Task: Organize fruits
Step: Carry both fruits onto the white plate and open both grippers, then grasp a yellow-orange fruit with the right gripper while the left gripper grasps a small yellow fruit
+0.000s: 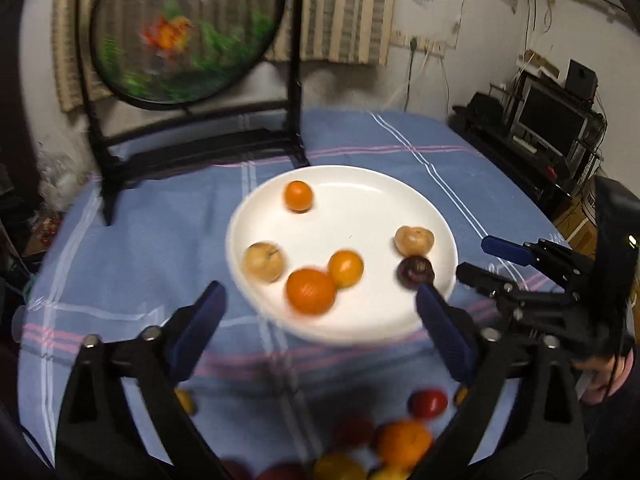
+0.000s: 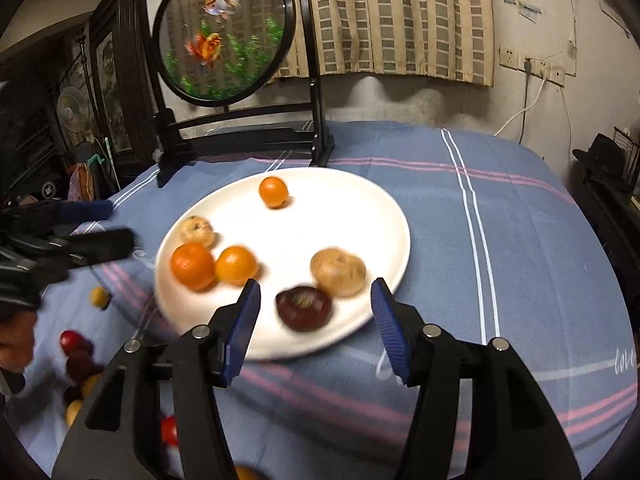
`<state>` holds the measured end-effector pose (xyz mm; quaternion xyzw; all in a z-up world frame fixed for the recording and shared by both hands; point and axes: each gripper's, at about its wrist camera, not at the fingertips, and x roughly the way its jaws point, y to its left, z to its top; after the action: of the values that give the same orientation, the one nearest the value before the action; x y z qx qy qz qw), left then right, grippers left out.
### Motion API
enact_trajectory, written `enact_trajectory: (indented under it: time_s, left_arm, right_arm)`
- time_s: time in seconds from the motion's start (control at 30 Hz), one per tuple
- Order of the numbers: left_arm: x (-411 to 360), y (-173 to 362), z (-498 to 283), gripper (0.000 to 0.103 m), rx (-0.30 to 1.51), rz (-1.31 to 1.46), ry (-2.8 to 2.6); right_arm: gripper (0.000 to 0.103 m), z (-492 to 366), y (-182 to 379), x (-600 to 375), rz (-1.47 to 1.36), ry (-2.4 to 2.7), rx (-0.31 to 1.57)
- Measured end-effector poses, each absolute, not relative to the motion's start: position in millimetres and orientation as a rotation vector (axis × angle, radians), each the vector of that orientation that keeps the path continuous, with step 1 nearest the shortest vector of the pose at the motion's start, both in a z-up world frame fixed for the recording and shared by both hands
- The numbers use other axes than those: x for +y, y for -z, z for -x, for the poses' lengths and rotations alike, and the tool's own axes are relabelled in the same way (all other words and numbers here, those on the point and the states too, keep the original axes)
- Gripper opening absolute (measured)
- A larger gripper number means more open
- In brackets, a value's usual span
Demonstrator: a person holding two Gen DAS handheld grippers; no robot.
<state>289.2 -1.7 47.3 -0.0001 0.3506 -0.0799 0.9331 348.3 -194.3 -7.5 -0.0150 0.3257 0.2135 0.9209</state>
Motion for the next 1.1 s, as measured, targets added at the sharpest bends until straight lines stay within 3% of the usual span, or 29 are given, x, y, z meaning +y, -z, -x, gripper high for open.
enact_trajectory:
  time_s: [0.2,0.5,1.1]
  left_arm:
    - [30,-28,-214,0.101,0.647,0.044,0.138]
    - [52,0,-168,0.101,0.654,0.052,0.110]
    - [50,6,-154,0.101,0.638,-0.017,0.081]
  right_arm:
    - [0.058,-295,14,-191,0.090,-0.473,0.672]
    - [0.058,-247,41,-179,0.232,-0.516,0.736]
    - [0.057,-246,58,-173,0.243,-0.523,0.796]
